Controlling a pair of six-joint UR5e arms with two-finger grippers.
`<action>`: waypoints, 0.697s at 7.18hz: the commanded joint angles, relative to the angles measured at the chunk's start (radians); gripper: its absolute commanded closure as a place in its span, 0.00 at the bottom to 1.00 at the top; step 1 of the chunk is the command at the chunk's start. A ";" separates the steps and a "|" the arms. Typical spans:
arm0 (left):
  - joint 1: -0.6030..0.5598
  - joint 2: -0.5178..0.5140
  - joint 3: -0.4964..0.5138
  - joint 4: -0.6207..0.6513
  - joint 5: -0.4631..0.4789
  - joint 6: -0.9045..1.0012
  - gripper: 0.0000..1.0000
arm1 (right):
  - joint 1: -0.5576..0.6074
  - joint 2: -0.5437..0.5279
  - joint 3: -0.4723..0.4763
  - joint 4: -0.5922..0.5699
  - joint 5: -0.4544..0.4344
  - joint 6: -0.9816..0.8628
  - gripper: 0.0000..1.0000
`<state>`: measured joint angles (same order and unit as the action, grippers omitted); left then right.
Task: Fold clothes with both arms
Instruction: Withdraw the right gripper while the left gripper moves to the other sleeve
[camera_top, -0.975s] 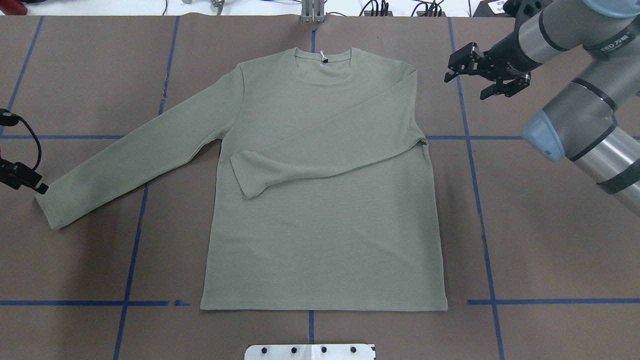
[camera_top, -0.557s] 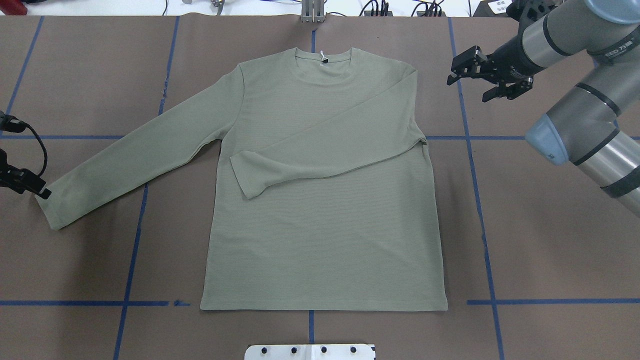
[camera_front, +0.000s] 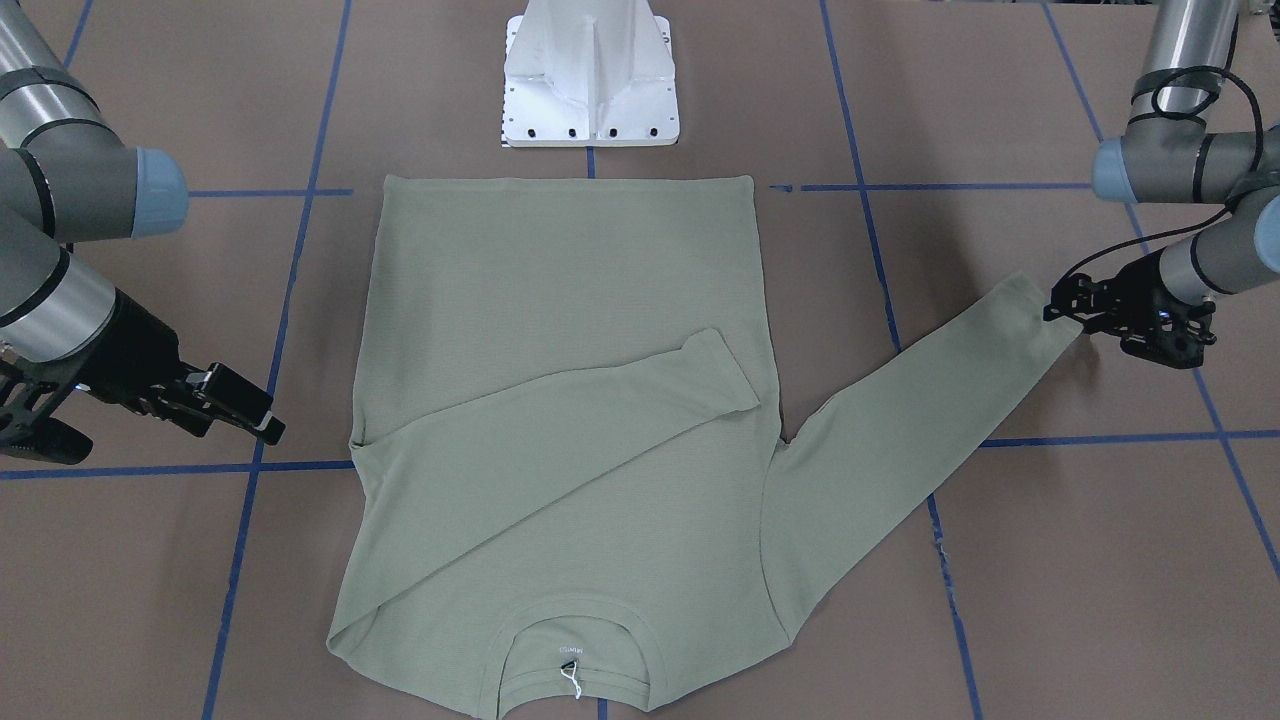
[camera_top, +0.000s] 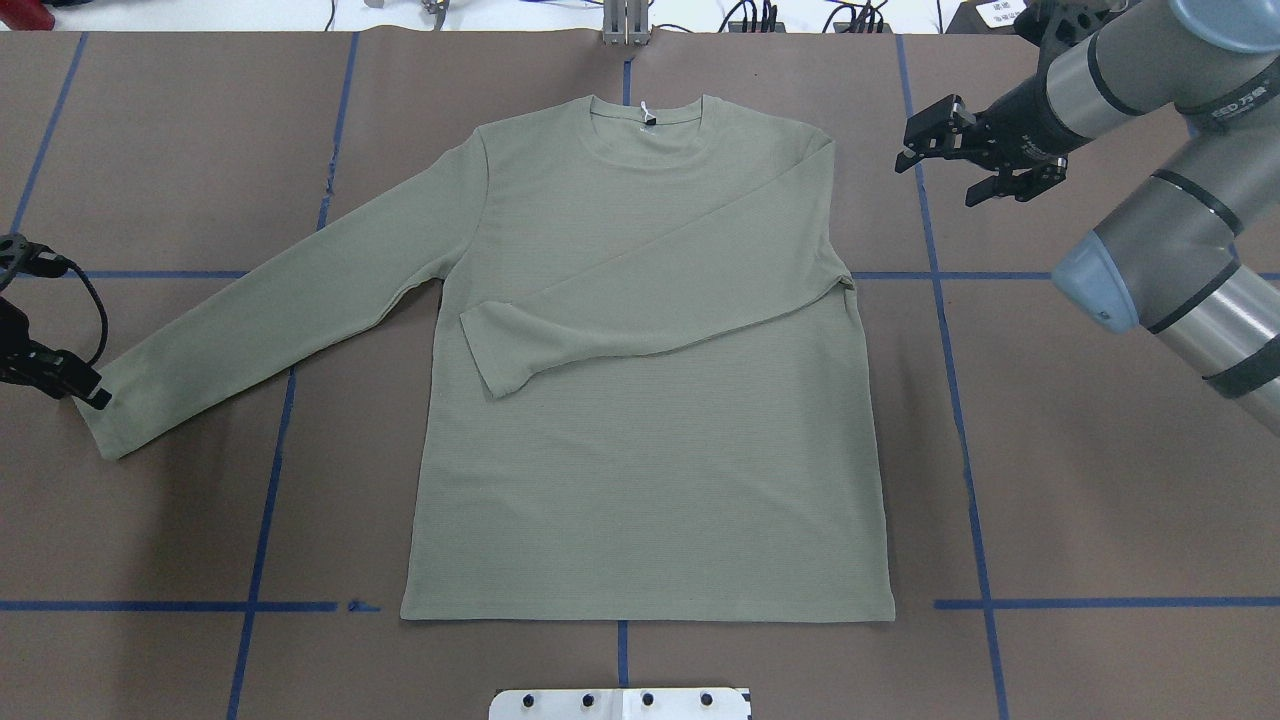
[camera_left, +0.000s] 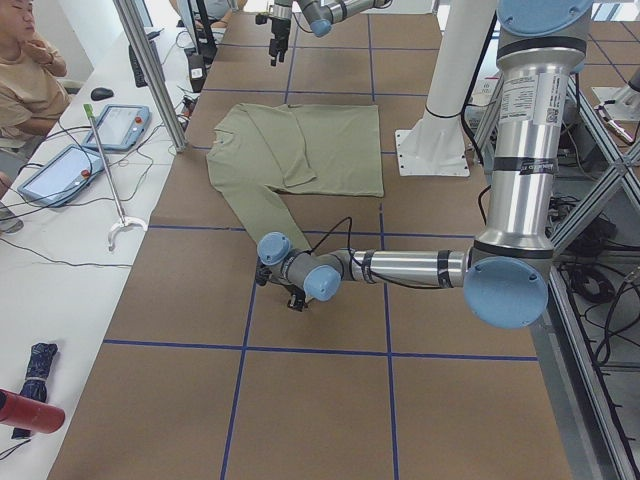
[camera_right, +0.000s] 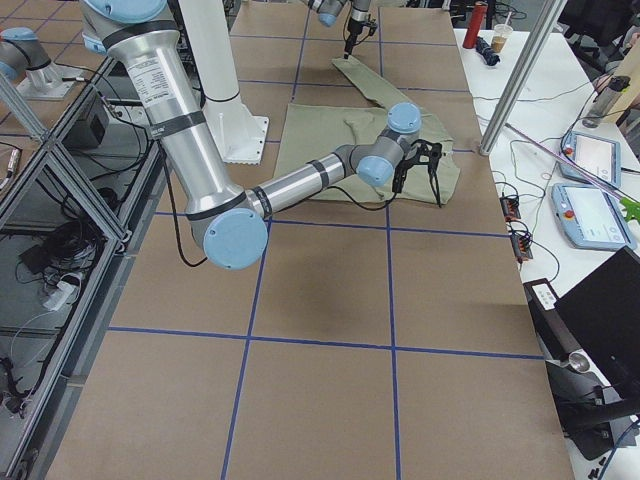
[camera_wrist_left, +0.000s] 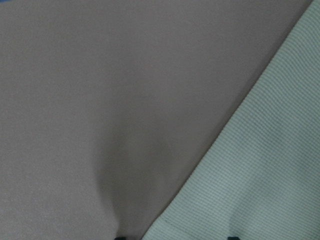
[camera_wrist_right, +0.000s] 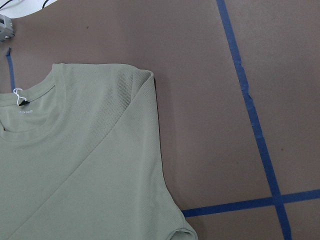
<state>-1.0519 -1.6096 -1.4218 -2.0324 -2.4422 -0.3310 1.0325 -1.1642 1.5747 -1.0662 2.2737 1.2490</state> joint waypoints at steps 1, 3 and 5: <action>0.000 -0.003 -0.017 0.001 0.000 0.000 1.00 | 0.000 0.000 -0.001 -0.001 0.001 0.003 0.00; 0.000 -0.004 -0.055 0.004 -0.009 -0.005 1.00 | 0.000 -0.005 -0.007 0.000 0.000 0.000 0.00; -0.007 0.005 -0.245 0.087 -0.093 -0.010 1.00 | 0.003 -0.031 0.005 0.002 0.003 -0.005 0.00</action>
<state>-1.0552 -1.6082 -1.5599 -1.9982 -2.4788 -0.3381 1.0338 -1.1765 1.5718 -1.0659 2.2741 1.2471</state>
